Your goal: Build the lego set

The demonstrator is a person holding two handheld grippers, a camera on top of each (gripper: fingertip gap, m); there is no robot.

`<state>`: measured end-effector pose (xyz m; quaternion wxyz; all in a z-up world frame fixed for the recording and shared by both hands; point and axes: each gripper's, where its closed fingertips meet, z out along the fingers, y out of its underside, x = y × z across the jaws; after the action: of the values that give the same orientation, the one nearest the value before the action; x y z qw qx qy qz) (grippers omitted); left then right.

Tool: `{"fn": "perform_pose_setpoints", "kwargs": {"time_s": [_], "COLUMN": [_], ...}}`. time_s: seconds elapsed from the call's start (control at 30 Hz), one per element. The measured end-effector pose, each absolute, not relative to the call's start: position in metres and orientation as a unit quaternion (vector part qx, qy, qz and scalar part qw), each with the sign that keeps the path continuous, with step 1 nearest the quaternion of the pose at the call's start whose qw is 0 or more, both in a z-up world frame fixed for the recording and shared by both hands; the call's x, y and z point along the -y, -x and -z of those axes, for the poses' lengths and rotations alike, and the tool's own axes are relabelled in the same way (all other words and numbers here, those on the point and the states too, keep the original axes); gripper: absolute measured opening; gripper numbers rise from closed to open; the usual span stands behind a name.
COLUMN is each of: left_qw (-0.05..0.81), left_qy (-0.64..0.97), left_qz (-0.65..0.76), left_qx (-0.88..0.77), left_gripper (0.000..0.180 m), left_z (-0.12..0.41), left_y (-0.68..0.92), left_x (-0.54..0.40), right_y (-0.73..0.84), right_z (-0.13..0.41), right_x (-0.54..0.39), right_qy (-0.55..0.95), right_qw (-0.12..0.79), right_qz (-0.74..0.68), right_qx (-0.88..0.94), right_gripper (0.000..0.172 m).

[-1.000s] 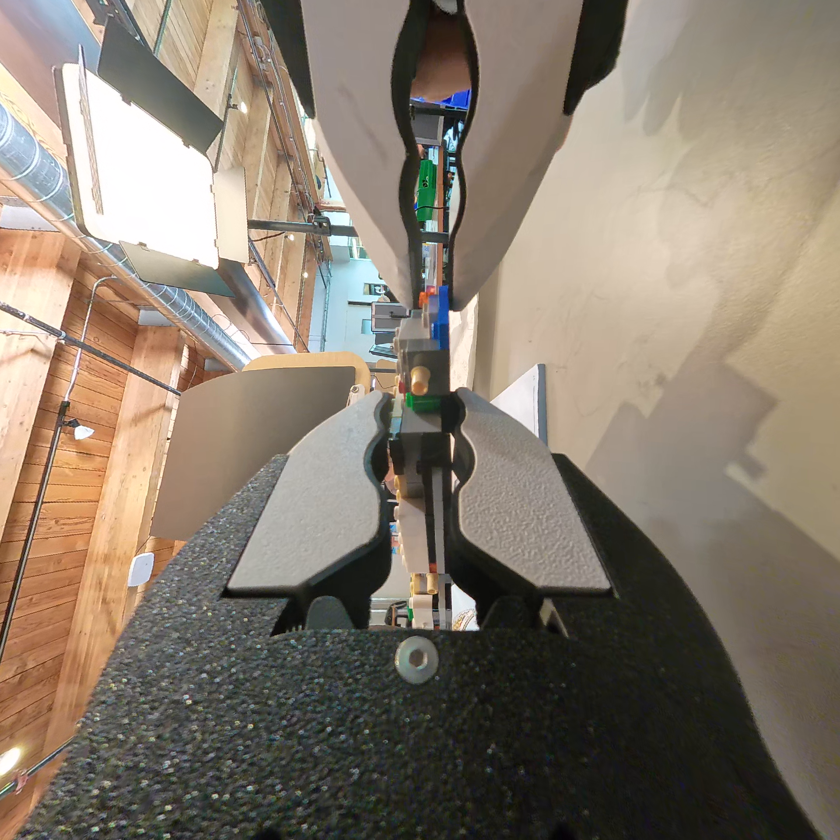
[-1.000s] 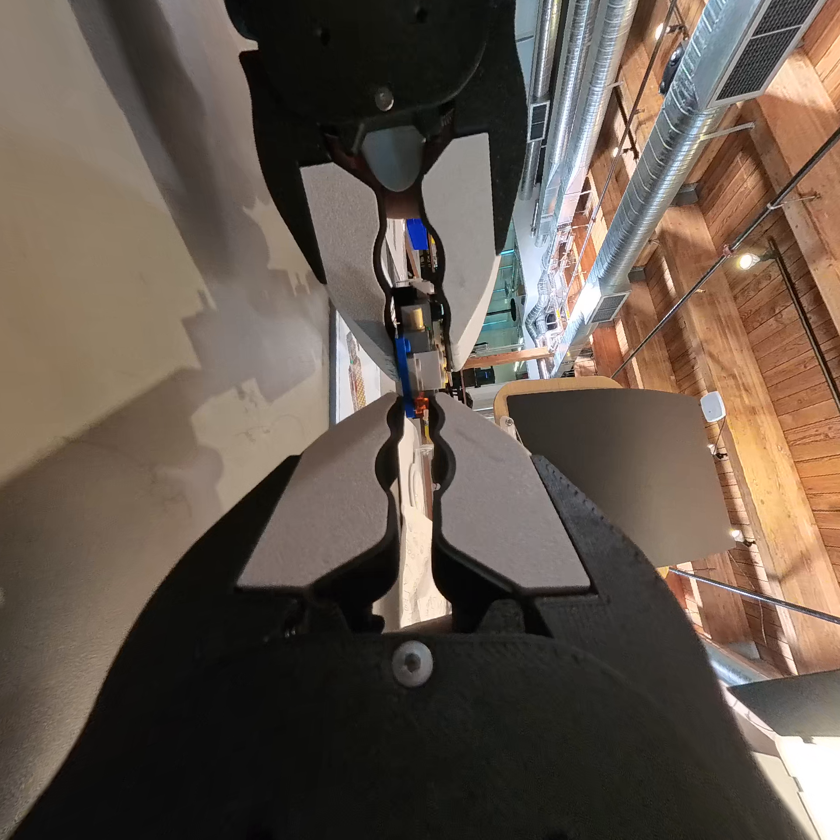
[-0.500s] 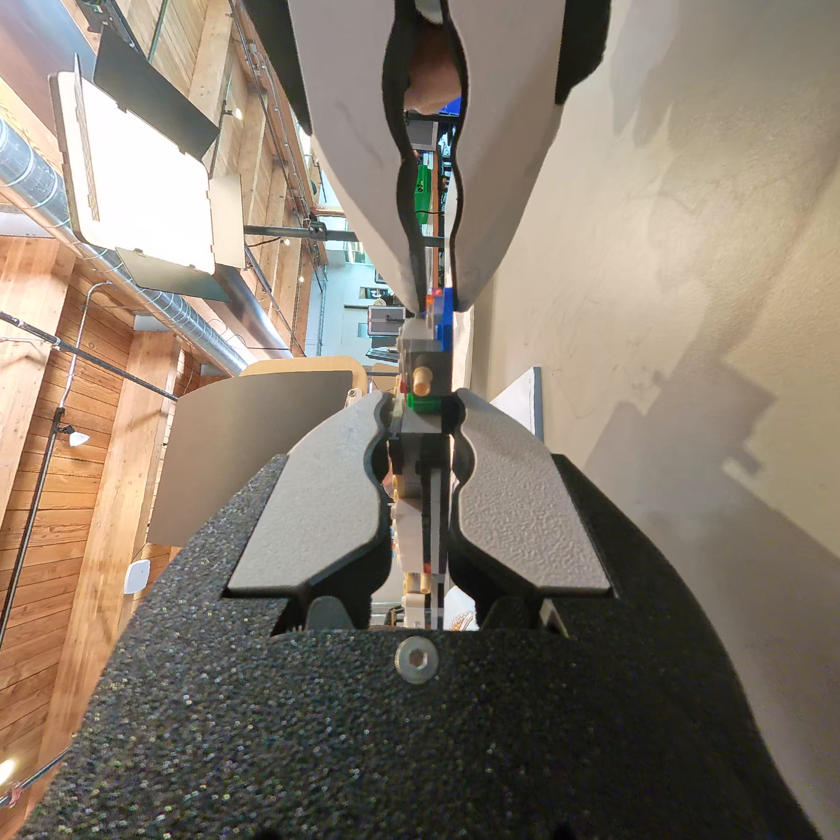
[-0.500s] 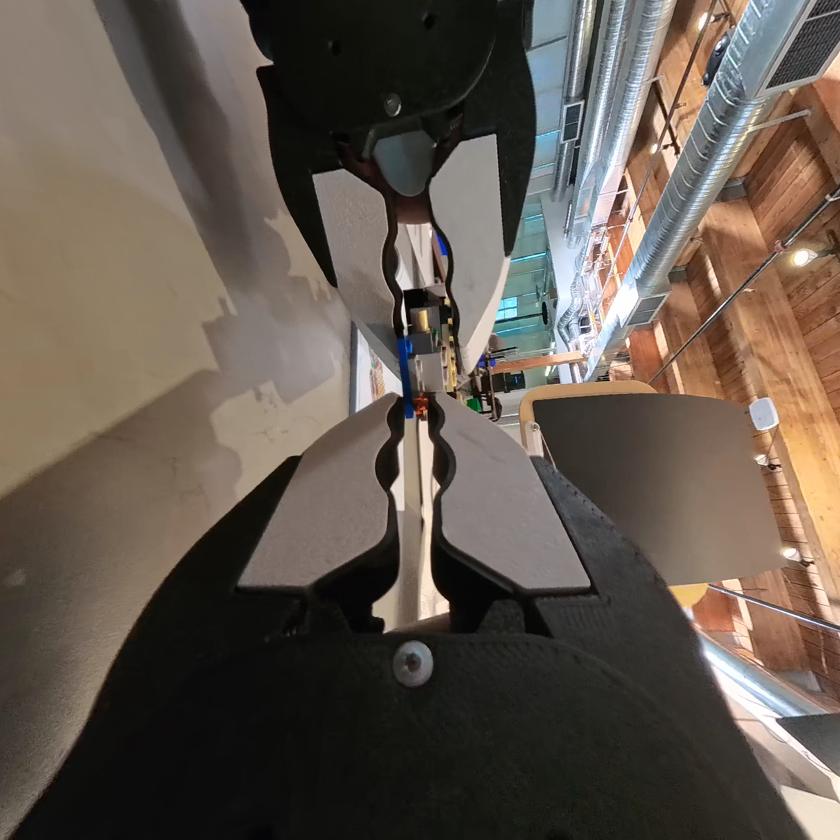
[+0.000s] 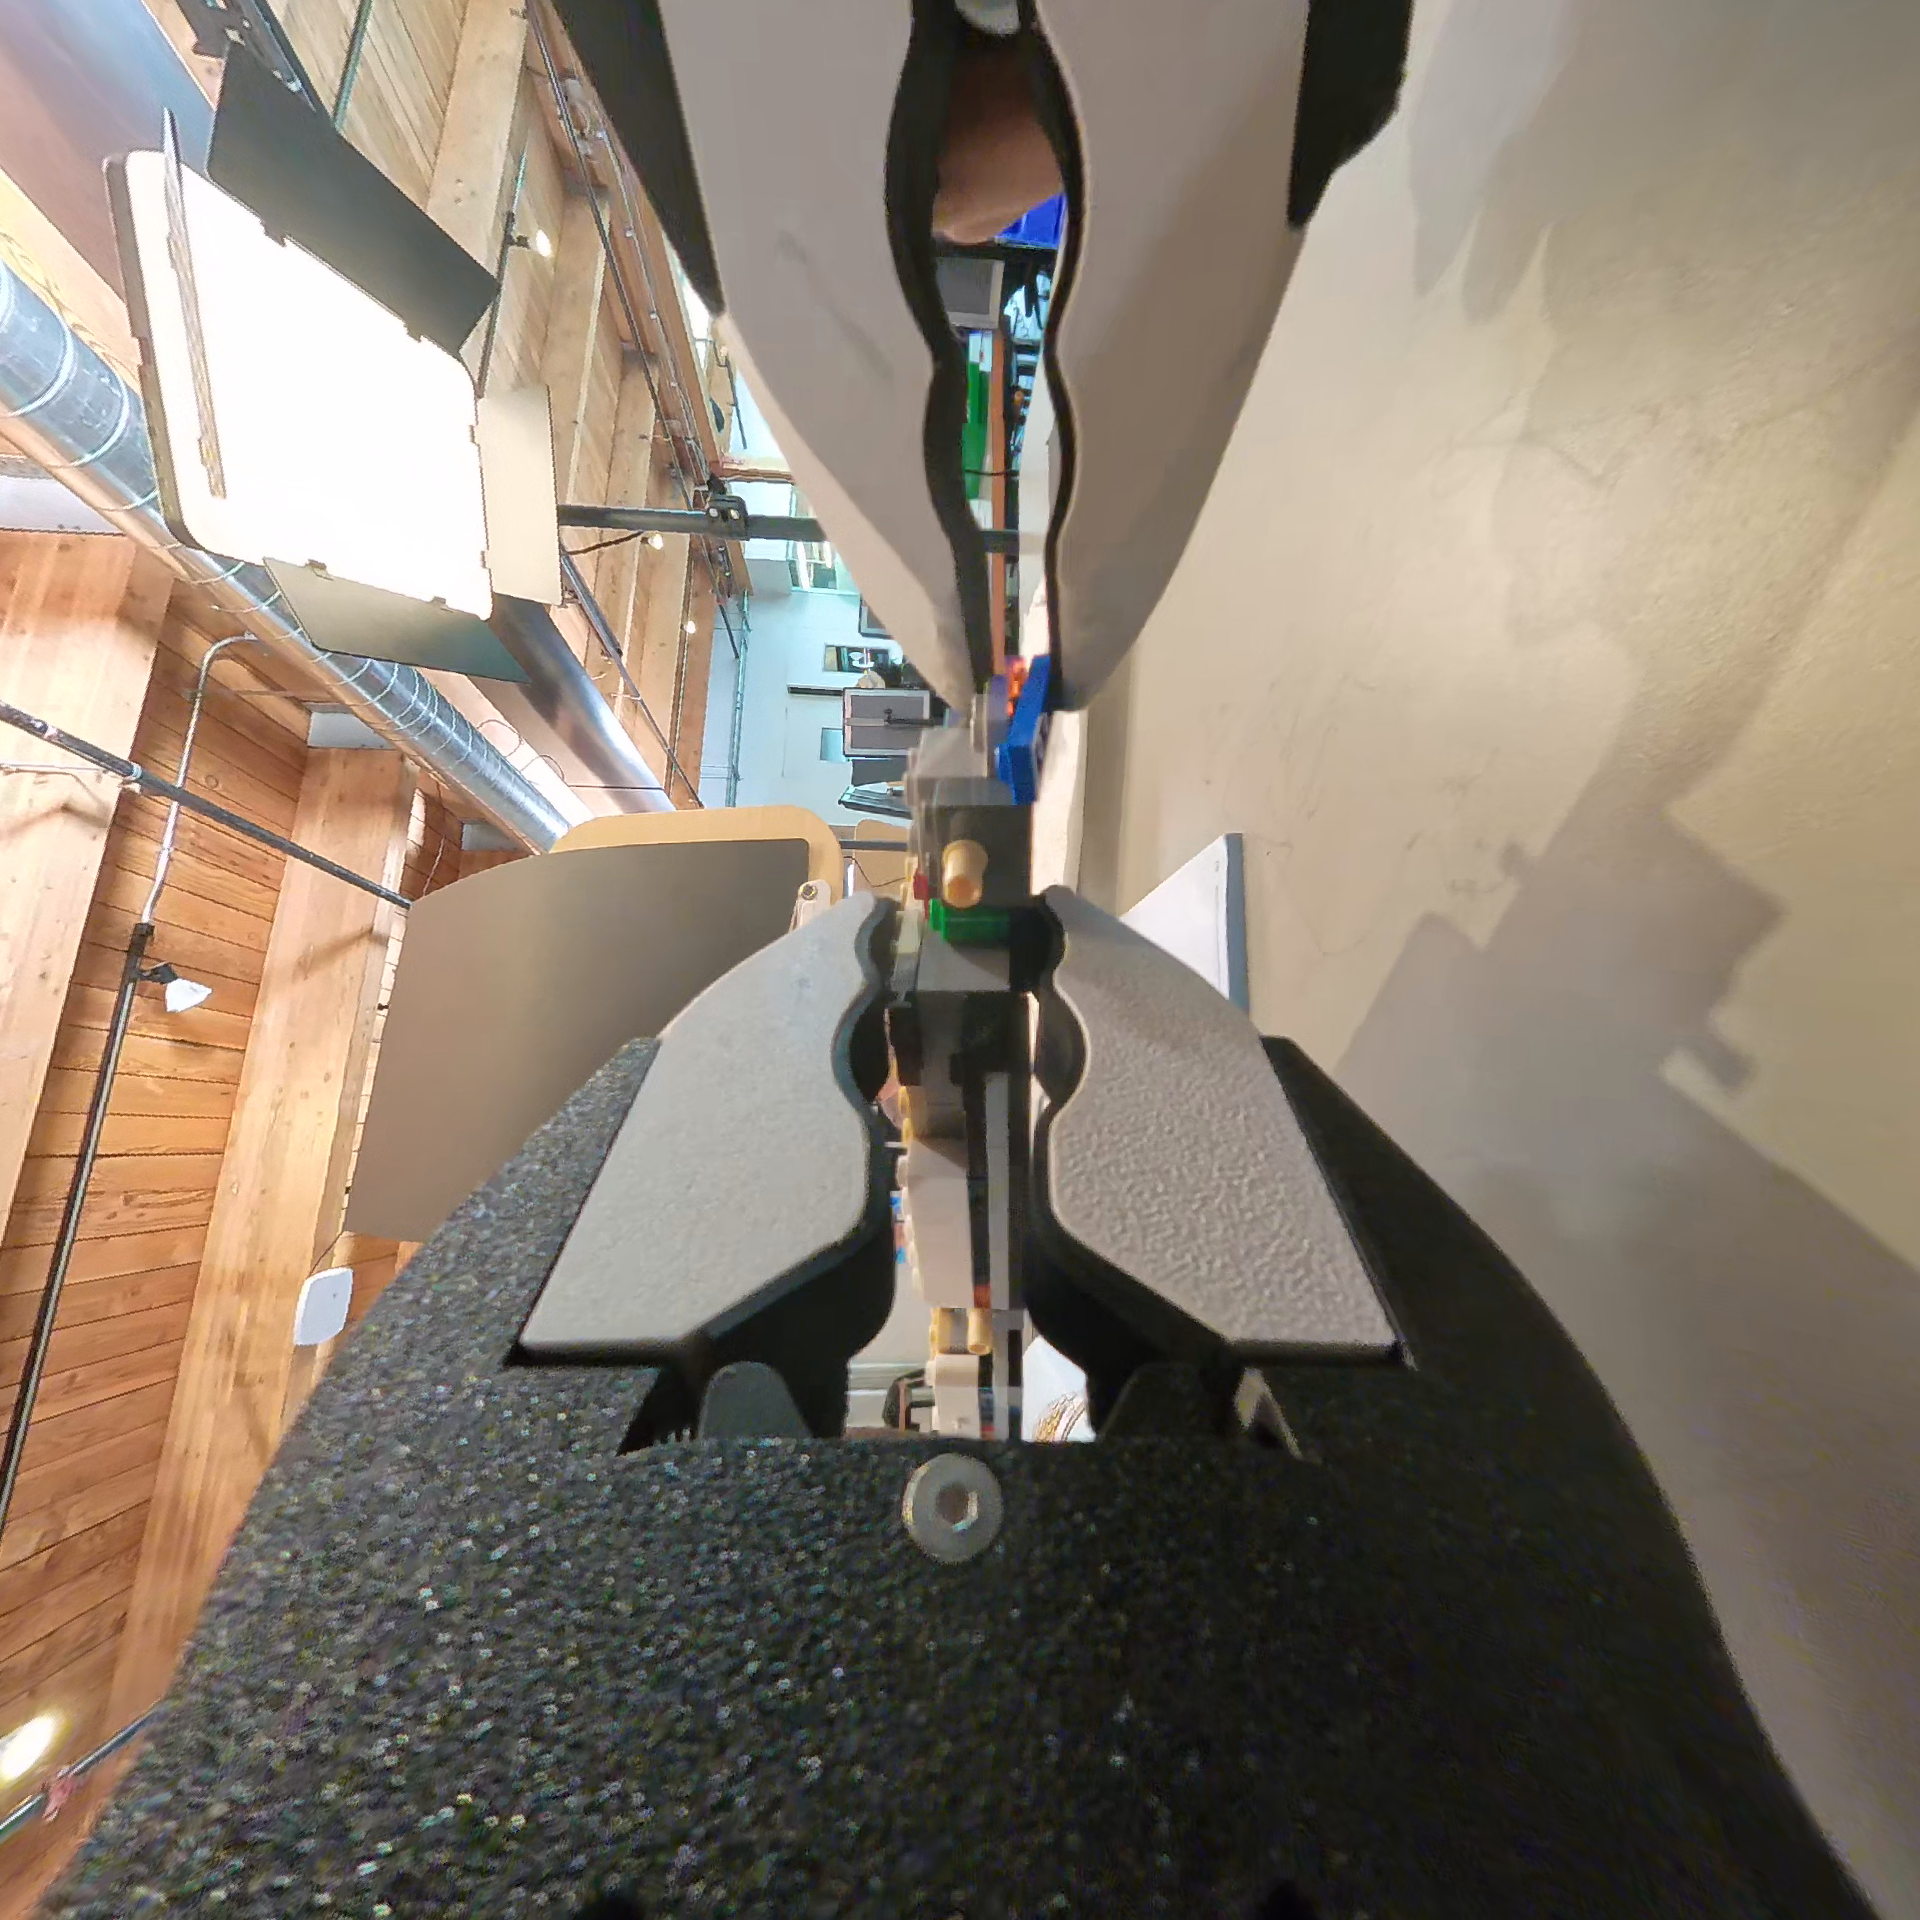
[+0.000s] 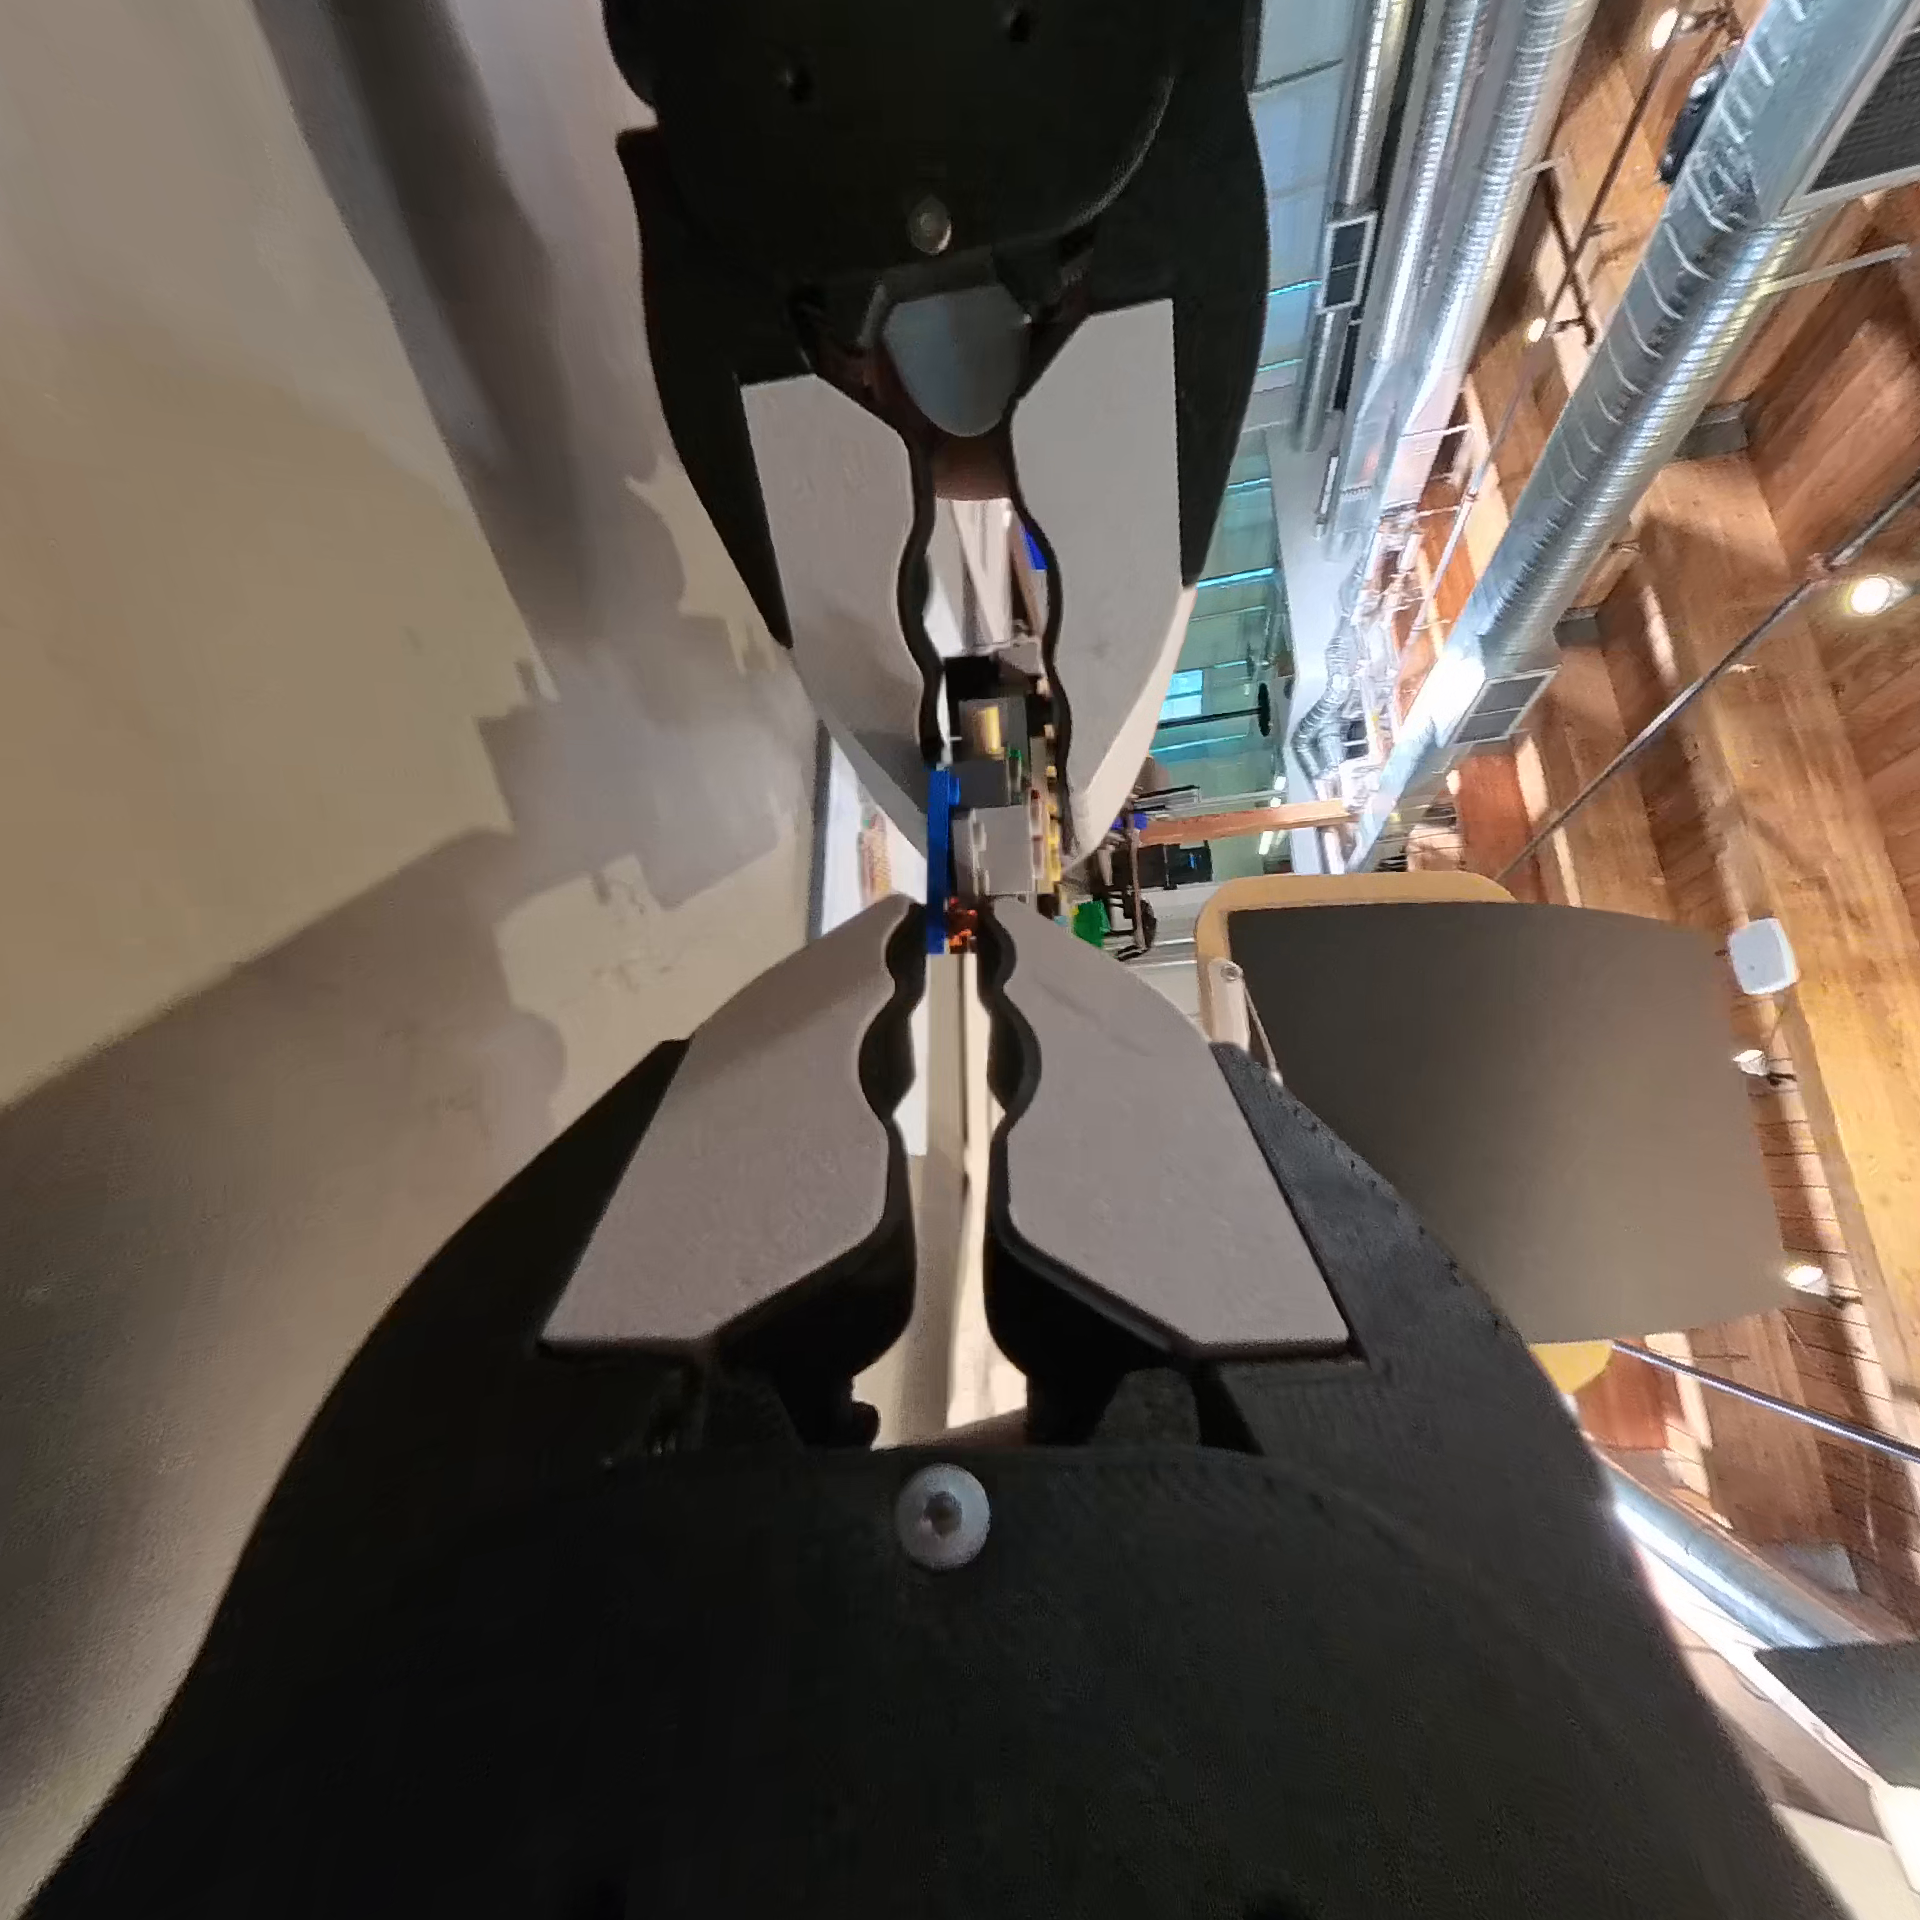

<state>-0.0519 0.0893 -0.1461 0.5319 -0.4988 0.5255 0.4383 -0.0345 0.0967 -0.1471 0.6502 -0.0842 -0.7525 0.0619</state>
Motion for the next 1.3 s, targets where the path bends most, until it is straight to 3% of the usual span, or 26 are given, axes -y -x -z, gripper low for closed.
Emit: {"fn": "perform_pose_setpoints", "kwargs": {"time_s": [0.83, 1.0, 1.3], "left_qw": [0.527, 0.529, 0.533], "left_qy": [0.531, 0.532, 0.528], "left_qz": [-0.428, -0.425, -0.42], "left_qx": [-0.508, -0.507, -0.51], "left_gripper": [0.024, 0.024, 0.024], "left_z": [0.147, 0.145, 0.14], "left_y": [0.063, 0.065, 0.064], "left_x": [-0.107, -0.115, -0.125], "right_y": [0.041, 0.041, 0.042], "right_z": [0.145, 0.141, 0.139], "right_x": [-0.104, -0.104, -0.096], "right_qy": [0.178, 0.175, 0.142], "right_qw": [0.651, 0.662, 0.67], "right_qz": [-0.109, -0.114, -0.105], "right_qx": [0.73, 0.72, 0.722], "right_gripper": [0.011, 0.018, 0.013]}}
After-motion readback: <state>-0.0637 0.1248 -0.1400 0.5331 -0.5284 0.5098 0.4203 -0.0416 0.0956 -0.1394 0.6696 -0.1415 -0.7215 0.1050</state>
